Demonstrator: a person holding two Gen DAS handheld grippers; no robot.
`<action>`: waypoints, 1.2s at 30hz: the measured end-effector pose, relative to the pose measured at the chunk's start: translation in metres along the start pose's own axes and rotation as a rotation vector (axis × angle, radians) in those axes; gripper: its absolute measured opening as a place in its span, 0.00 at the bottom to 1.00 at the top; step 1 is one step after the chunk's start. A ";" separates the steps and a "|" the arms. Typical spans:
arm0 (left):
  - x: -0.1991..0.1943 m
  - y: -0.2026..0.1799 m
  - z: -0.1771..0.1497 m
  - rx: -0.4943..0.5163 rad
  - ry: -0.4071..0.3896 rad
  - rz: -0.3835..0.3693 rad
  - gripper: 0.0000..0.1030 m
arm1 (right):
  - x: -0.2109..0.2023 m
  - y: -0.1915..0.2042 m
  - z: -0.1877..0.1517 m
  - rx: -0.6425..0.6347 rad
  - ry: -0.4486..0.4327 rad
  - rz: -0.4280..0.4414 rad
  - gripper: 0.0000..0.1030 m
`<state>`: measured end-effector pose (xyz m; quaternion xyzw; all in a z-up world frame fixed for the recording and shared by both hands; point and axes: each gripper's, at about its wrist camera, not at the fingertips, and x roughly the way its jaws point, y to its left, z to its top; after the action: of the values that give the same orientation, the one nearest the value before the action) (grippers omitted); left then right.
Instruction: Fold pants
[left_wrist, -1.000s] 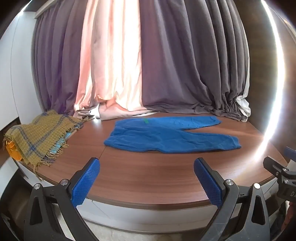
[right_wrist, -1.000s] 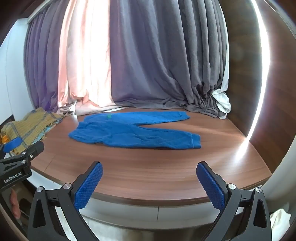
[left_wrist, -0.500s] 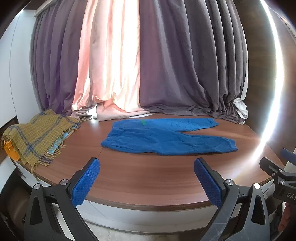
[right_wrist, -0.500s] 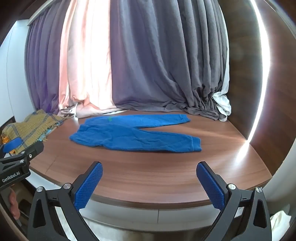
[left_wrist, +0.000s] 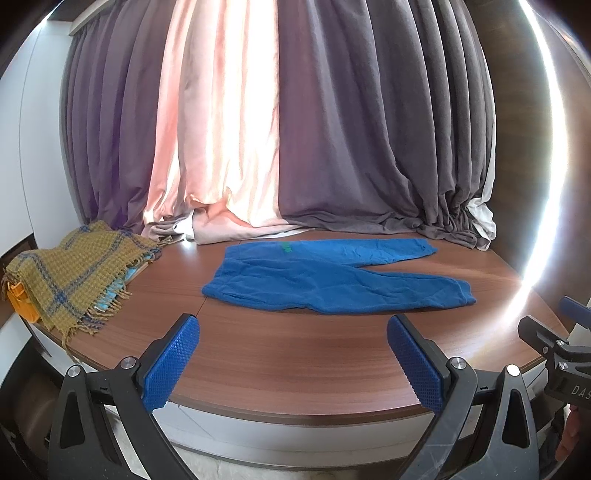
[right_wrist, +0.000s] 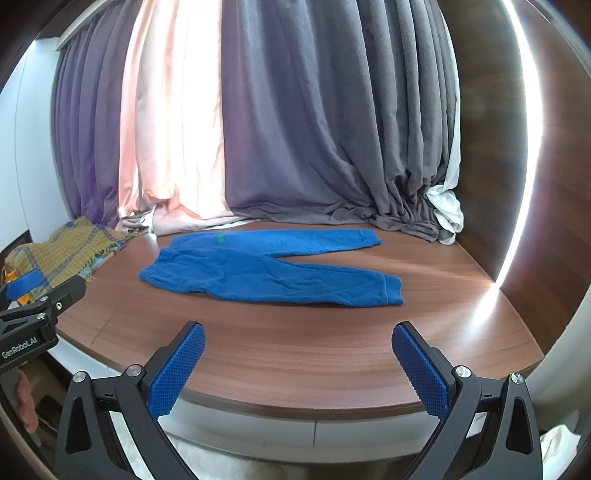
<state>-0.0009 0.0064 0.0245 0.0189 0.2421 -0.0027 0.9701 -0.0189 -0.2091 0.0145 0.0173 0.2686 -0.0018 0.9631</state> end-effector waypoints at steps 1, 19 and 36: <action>0.001 0.000 0.001 0.000 -0.001 0.000 1.00 | 0.000 0.000 0.000 0.000 -0.001 0.000 0.99; 0.007 -0.010 0.005 0.011 -0.022 -0.006 1.00 | 0.001 -0.008 0.004 0.003 -0.007 -0.004 0.99; 0.011 -0.014 0.009 0.011 -0.026 -0.012 1.00 | 0.002 -0.008 0.005 0.000 -0.008 -0.003 0.99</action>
<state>0.0126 -0.0081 0.0273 0.0226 0.2295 -0.0100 0.9730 -0.0151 -0.2171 0.0172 0.0172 0.2650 -0.0033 0.9641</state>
